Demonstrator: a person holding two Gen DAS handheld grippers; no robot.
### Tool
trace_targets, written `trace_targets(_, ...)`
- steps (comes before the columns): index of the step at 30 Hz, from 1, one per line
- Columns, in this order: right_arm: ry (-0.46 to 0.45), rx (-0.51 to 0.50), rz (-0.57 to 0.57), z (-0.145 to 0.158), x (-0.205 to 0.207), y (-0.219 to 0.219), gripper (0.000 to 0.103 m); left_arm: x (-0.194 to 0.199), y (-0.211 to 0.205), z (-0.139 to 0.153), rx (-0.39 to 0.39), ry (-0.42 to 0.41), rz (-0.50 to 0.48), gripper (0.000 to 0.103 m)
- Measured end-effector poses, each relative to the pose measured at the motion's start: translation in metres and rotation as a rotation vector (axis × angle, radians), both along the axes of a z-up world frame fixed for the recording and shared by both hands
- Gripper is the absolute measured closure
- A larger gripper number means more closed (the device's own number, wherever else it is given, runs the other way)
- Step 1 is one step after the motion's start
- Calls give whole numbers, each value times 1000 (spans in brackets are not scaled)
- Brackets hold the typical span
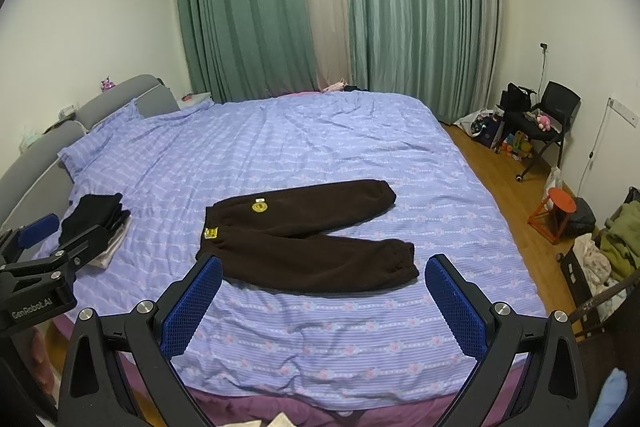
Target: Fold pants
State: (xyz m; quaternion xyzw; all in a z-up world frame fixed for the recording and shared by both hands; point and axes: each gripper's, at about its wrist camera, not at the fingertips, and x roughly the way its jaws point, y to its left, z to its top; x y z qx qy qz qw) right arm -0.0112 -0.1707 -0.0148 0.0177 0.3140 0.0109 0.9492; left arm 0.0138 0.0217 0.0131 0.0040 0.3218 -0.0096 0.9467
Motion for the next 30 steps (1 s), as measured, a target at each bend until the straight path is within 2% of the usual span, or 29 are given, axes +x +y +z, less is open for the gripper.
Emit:
trace_targets(18, 18, -8, -22, -4, -3, 19, 1, -2, 17, 1, 1, 2, -22, 0)
trace_targets(23, 39, 10, -35, -10, 0, 37, 1, 2, 40, -5, 0, 14, -21, 0)
trace_targets(26, 16, 60, -36, -17, 1, 49, 1, 4, 60, -14, 2, 23, -11, 0)
trace_targets(30, 49, 56, -96, -33, 10, 67, 1, 11, 87, -32, 21, 37, -6, 0)
